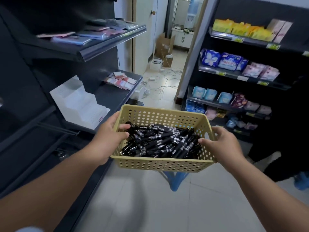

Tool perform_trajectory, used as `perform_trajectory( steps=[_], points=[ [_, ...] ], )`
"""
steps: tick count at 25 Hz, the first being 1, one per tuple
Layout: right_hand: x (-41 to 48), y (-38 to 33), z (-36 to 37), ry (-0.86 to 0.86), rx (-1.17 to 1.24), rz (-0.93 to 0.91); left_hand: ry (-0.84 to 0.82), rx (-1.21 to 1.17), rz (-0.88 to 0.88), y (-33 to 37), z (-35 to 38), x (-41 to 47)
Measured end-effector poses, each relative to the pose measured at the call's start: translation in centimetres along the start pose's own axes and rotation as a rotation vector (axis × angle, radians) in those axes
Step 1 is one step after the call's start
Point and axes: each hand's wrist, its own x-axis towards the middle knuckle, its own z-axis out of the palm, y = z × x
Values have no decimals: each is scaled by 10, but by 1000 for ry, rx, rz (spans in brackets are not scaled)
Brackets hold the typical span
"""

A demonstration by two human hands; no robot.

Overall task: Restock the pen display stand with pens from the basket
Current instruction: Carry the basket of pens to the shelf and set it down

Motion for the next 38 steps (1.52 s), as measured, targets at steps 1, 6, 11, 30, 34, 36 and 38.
perform_trajectory(
  steps=[1,6,11,30,34,36,38],
  points=[
    [19,-3,2,5,-3,-8,-2,2,-2,6,4,17],
    [104,-21,19,-50,22,-63,79,34,-24,26,19,87],
    [204,-44,50,-159,40,-150,248,41,-28,32,35,150],
    [381,-193,205,-634,267,-263,612,-86,-77,34,-22,273],
    [407,-206,231,-750,286,-263,586,-54,-92,30,-39,314],
    [419,-206,240,-812,331,-267,580,-31,-89,28,-43,330],
    [432,-211,249,-837,354,-301,581,-27,-82,29,-46,346]
  ],
)
